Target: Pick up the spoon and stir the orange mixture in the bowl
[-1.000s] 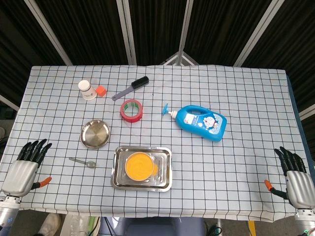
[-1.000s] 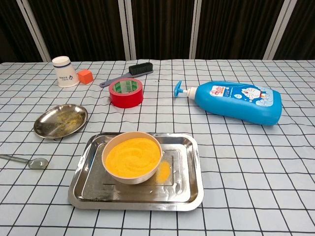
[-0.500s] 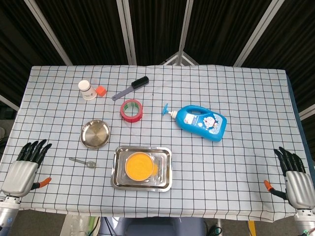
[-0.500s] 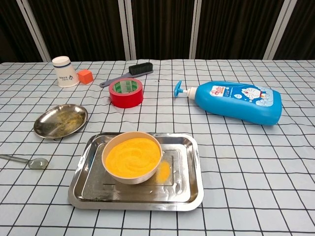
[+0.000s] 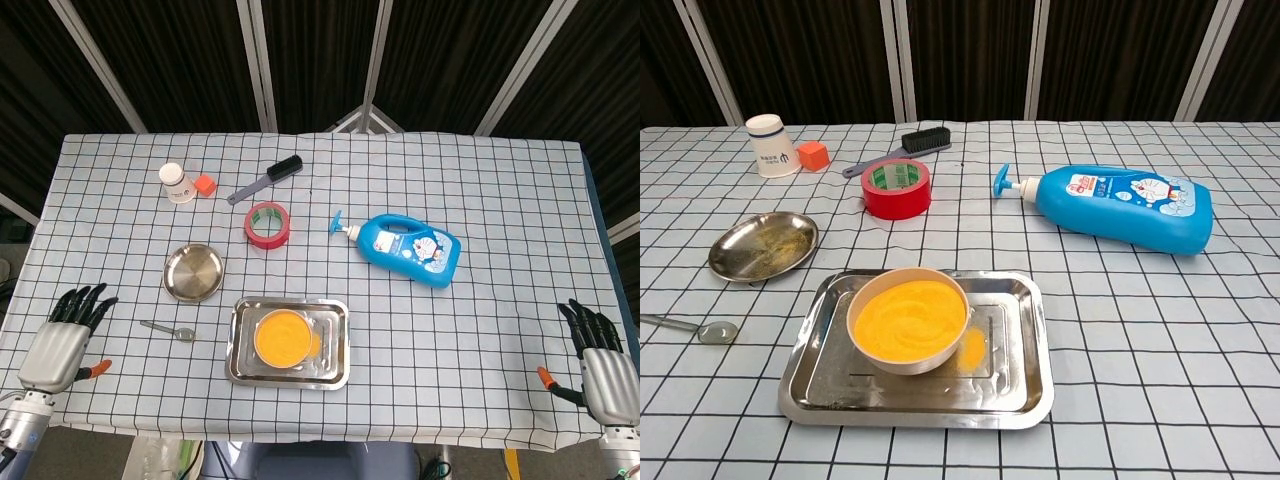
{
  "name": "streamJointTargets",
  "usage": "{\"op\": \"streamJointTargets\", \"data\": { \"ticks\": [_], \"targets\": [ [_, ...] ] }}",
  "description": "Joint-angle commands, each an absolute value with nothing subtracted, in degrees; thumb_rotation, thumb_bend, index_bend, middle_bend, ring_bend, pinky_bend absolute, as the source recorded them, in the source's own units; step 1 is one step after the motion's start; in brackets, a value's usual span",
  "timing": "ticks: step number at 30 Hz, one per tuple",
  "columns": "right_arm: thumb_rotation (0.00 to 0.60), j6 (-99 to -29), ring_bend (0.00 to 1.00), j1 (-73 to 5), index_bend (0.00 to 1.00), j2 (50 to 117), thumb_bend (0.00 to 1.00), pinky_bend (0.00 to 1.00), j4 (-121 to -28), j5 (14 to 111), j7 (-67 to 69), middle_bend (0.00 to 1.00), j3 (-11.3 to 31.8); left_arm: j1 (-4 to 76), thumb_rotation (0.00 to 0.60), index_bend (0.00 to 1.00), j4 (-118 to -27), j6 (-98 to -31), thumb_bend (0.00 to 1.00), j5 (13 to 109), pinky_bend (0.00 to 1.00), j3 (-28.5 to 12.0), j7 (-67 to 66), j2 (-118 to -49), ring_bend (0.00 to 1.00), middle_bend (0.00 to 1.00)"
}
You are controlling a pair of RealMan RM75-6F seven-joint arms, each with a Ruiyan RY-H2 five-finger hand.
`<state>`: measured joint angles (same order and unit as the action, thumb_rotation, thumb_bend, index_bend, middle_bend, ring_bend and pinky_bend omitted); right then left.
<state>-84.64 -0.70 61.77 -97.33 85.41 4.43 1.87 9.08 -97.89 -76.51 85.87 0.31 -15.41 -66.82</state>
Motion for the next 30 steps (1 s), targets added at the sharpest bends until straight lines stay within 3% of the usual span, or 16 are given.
{"op": "streamJointTargets", "data": {
  "ticks": [1, 5, 13, 30],
  "targets": [
    [0.600, -84.6, 0.00, -0.7, 0.00, 61.8, 0.31, 0.00, -97.4, 85.5, 4.3, 0.00, 1.8, 11.0, 0.600, 0.35, -98.7, -72.7, 0.25, 82.3, 0.03, -0.8, -16.7, -67.7, 0.00, 0.00],
    [0.600, -84.7, 0.00, -0.6, 0.00, 61.8, 0.31, 0.00, -97.4, 85.4, 4.4, 0.00, 1.9, 13.1, 0.600, 0.43, -97.6, -69.4, 0.34, 78.9, 0.03, -2.1, -20.0, -69.4, 0.00, 0.00],
    [0.600, -84.5, 0.00, -0.7, 0.00, 61.9, 0.31, 0.00, -97.4, 84.9, 4.5, 0.00, 2.0, 17.5, 0.600, 0.48, -91.2, -65.6, 0.41, 75.2, 0.03, -3.8, -29.7, -76.2, 0.00, 0.00],
    [0.600, -83.6, 0.00, -1.0, 0.00, 61.9, 0.31, 0.00, -97.4, 84.3, 4.9, 0.00, 2.2, 21.4, 0.600, 0.51, -81.0, -61.6, 0.42, 72.2, 0.03, -3.1, -35.4, -84.5, 0.00, 0.00]
  ]
}}
